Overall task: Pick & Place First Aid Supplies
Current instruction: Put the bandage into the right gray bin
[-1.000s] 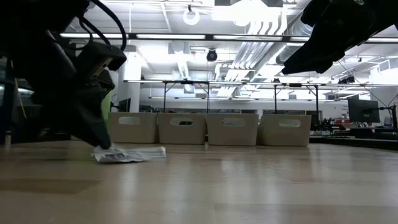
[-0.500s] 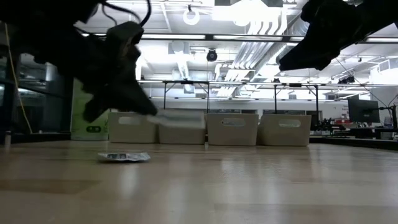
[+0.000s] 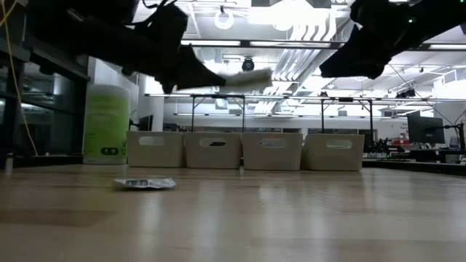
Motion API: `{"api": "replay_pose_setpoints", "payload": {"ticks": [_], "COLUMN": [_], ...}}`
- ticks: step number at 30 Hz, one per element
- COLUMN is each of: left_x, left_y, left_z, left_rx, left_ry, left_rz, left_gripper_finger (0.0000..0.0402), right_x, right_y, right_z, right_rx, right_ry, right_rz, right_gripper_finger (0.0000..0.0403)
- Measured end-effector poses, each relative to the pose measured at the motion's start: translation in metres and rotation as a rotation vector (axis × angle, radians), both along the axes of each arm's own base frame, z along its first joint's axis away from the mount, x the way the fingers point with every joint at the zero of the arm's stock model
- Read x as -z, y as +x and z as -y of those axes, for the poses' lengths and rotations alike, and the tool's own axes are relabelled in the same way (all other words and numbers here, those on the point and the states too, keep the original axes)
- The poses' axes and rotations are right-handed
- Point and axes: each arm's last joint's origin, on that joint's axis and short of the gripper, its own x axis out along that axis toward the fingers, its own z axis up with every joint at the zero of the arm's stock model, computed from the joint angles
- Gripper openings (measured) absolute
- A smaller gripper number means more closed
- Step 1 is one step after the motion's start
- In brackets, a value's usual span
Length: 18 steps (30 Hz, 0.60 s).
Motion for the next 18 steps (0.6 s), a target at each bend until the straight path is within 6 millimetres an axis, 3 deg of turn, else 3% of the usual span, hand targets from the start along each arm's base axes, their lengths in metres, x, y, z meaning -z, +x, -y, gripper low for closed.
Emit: {"api": "replay_pose_setpoints", "payload": {"ticks": [6, 11, 18], "left_x": [-0.012, -0.012, -0.012], "left_y": [0.005, 0.005, 0.005], "left_z": [-0.012, -0.014, -0.014], "left_rx": [0.103, 0.128, 0.129], "left_ry": [0.157, 0.205, 0.250], "left_rz": [0.075, 0.062, 0.051], "left_gripper_finger": [0.0000, 0.0000, 0.0000], "right_x": [0.007, 0.014, 0.029], "right_y": [0.023, 0.045, 0.062], "right_z": [-0.004, -0.009, -0.014], "right_rx": [-0.021, -0.050, -0.121], "right_ry": [-0.049, -0.114, -0.105], "right_rz": [0.040, 0.121, 0.161], "right_gripper_finger": [0.0165, 0.0165, 0.0165]}}
